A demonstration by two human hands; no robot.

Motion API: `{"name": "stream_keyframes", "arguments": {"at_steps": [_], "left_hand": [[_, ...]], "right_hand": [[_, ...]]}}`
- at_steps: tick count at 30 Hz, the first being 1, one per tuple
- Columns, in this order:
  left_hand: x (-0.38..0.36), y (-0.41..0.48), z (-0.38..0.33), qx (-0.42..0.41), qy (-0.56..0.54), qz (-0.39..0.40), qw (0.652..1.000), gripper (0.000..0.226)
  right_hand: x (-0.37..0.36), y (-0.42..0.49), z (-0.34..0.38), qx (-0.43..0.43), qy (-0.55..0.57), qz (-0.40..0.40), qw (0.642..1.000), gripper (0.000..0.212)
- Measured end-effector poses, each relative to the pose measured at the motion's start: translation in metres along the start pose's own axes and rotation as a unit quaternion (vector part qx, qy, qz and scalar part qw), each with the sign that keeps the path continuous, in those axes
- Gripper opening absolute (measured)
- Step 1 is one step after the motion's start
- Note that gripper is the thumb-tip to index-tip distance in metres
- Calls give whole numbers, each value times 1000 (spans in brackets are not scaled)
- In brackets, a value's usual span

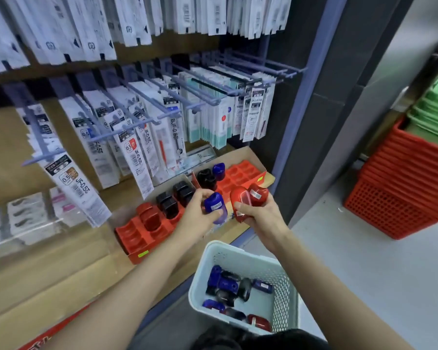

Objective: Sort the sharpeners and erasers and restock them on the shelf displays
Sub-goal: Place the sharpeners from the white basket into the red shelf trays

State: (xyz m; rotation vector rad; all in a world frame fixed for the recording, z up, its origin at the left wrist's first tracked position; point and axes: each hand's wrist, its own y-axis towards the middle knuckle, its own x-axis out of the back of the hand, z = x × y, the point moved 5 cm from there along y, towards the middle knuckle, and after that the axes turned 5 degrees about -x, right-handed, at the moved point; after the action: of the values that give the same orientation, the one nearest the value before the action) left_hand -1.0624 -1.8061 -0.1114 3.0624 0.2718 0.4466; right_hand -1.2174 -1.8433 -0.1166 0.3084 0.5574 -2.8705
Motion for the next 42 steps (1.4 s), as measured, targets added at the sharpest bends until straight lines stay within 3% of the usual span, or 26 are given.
{"name": "stream_keyframes", "arguments": {"at_steps": [6,10,17,21,27,29,31,32,33,35,37,40,42], "left_hand": [[4,56,-14,-6,46,-70,996,35],[-6,99,-6,-25,123,-88,988,35],[-22,130,6,-85,304,-82,945,39],[-30,131,8,-134,430,-64,890,43],[-41,125,13,-160,633,-37,756,53],[-40,118,13,-157,658,-38,736,55],[-40,109,7,-198,600,-54,773,50],[-41,103,2,-224,534,-58,813,45],[-40,97,-3,-227,434,-48,870,40],[-46,90,-7,-127,177,35,975,35],[-55,82,-8,-23,5,107,994,31],[-55,80,-16,-17,-29,105,994,23],[-52,82,-20,-13,-54,99,993,23]], "right_hand": [[5,38,32,23,36,-17,999,42],[18,62,36,24,34,-19,999,65],[32,79,21,24,49,-4,999,43],[33,83,18,22,43,9,999,37],[37,88,17,14,69,2,998,40],[36,87,17,15,63,2,998,42],[37,85,18,22,44,10,999,45],[37,83,20,27,34,19,999,46],[36,81,21,31,21,33,999,47],[35,78,23,30,-10,65,997,50],[33,75,24,24,-39,93,995,52],[32,73,23,14,-52,140,989,56],[29,70,26,1,-3,173,985,51]]}}
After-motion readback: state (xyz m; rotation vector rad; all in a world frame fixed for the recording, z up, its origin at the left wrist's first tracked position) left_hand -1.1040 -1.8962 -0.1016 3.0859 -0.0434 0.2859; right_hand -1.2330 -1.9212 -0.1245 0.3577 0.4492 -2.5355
